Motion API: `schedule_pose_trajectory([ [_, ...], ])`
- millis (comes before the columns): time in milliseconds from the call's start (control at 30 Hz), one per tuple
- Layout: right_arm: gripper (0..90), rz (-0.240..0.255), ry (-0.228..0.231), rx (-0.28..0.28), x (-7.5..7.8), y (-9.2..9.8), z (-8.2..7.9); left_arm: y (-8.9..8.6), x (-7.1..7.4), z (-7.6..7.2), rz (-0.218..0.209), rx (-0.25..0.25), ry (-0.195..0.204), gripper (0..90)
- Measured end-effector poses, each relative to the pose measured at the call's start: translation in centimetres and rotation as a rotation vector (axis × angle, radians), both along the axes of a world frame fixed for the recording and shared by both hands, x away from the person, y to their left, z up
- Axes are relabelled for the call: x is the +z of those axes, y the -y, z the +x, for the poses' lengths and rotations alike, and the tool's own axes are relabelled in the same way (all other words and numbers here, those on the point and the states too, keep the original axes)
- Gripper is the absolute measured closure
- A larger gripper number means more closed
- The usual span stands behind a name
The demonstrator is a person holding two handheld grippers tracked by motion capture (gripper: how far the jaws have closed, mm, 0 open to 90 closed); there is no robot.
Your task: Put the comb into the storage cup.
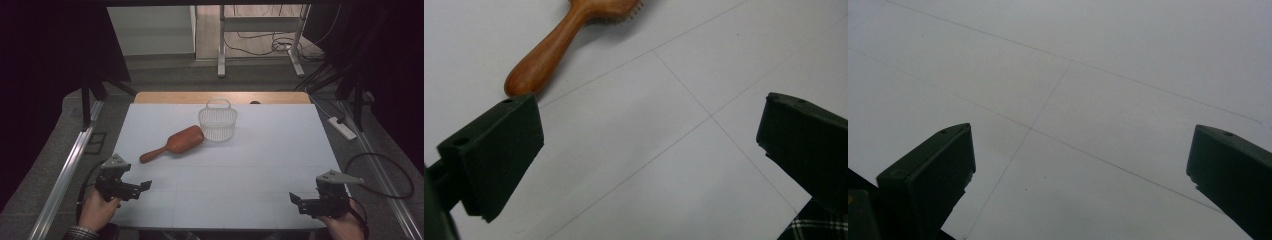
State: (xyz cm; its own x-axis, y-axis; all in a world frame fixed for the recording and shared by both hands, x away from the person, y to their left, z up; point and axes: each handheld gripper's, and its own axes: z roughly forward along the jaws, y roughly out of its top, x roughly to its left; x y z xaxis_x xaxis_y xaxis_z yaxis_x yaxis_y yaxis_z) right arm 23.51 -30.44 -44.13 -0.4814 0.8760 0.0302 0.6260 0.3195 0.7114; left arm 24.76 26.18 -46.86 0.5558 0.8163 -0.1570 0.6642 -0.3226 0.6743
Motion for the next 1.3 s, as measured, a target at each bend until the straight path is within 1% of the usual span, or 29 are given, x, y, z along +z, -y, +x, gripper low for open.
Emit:
schedule_pose_trajectory([
  [233,0.0,-0.001,0.0,0.003,0.0,0.0,0.0,0.3,0.2,1.2,0.035,-0.011,-0.017,0.0],
  [467,0.0,-0.011,-0.004,0.017,0.0,-0.1,0.0,0.3,0.0,2.3,0.029,-0.017,-0.042,0.0],
  [667,0.0,-0.013,0.001,0.023,0.0,-0.2,0.0,0.3,0.1,3.1,0.029,-0.023,-0.043,0.0],
  [700,0.0,-0.013,0.001,0.023,0.0,-0.2,0.0,0.3,0.1,3.3,0.024,-0.019,-0.044,0.0],
  [900,0.0,-0.013,0.0,0.024,0.0,-0.2,0.0,0.4,0.1,4.2,0.019,-0.011,-0.058,0.0],
  [1033,0.0,-0.013,0.0,0.025,0.0,-0.2,0.0,0.4,0.2,4.7,0.017,-0.008,-0.061,0.0],
  [1300,0.0,-0.013,-0.001,0.024,-0.1,-0.2,0.0,0.5,0.5,5.8,0.021,0.001,-0.055,0.0],
])
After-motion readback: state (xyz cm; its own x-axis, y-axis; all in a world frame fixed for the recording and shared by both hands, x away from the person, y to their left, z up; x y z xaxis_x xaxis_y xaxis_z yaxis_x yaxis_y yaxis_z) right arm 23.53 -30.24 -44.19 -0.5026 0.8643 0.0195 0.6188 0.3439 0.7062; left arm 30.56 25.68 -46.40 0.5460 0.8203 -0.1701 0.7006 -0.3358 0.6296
